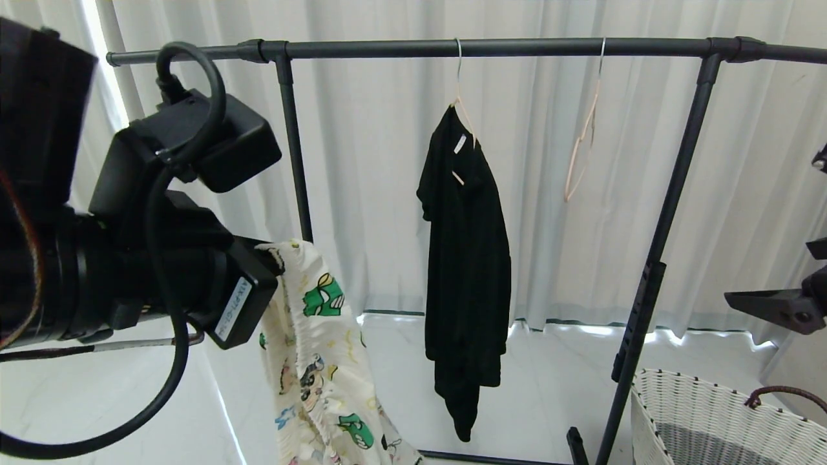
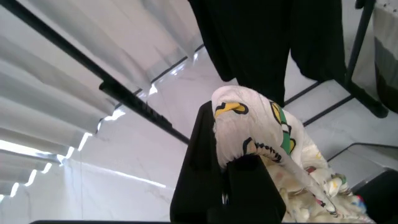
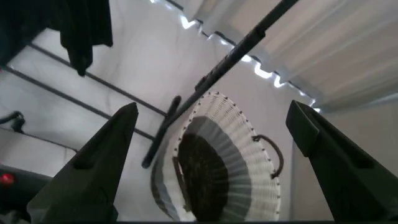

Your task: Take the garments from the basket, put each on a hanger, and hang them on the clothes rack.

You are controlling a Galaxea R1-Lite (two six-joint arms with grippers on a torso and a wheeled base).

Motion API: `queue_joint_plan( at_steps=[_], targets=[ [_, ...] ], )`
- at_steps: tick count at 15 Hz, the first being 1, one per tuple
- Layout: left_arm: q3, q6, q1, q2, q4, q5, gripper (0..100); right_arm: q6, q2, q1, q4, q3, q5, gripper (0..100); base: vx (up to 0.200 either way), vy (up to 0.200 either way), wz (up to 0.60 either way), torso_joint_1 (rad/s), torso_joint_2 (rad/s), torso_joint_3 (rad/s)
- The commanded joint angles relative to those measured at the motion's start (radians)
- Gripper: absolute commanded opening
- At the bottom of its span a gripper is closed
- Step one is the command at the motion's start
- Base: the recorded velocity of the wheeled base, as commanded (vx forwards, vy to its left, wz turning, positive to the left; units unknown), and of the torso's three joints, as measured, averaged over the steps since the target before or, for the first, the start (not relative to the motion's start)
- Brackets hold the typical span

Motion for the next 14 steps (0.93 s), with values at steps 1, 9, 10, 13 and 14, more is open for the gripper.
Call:
queue_joint_plan(
  at_steps=[1, 9, 10, 13, 14],
  targets=[
    [0.044, 0.000, 0.003, -0.050, -0.001, 0.001, 0, 0.053, -0.022, -0.002, -0.037, 0.038, 0.002, 100, 0.000, 0.000, 0.00, 0.000, 0.00, 0.000],
    [0.051, -0.003, 0.004, -0.052, -0.002, 0.001, 0, 0.271, 0.044, -0.018, -0.236, 0.178, -0.159, 100, 0.000, 0.000, 0.00, 0.000, 0.00, 0.000],
    [0.051, -0.003, 0.004, -0.052, -0.002, 0.001, 0, 0.269, 0.044, -0.018, -0.238, 0.185, -0.159, 100, 0.000, 0.000, 0.00, 0.000, 0.00, 0.000],
    [0.051, -0.005, 0.006, -0.054, -0.002, 0.001, 0, 0.274, 0.044, -0.019, -0.267, 0.185, -0.156, 100, 0.000, 0.000, 0.00, 0.000, 0.00, 0.000],
    [0.051, -0.005, 0.013, -0.054, -0.004, 0.004, 0, 0.272, 0.047, -0.019, -0.296, 0.185, -0.156, 100, 0.000, 0.000, 0.00, 0.027, -0.06, -0.056]
  ],
)
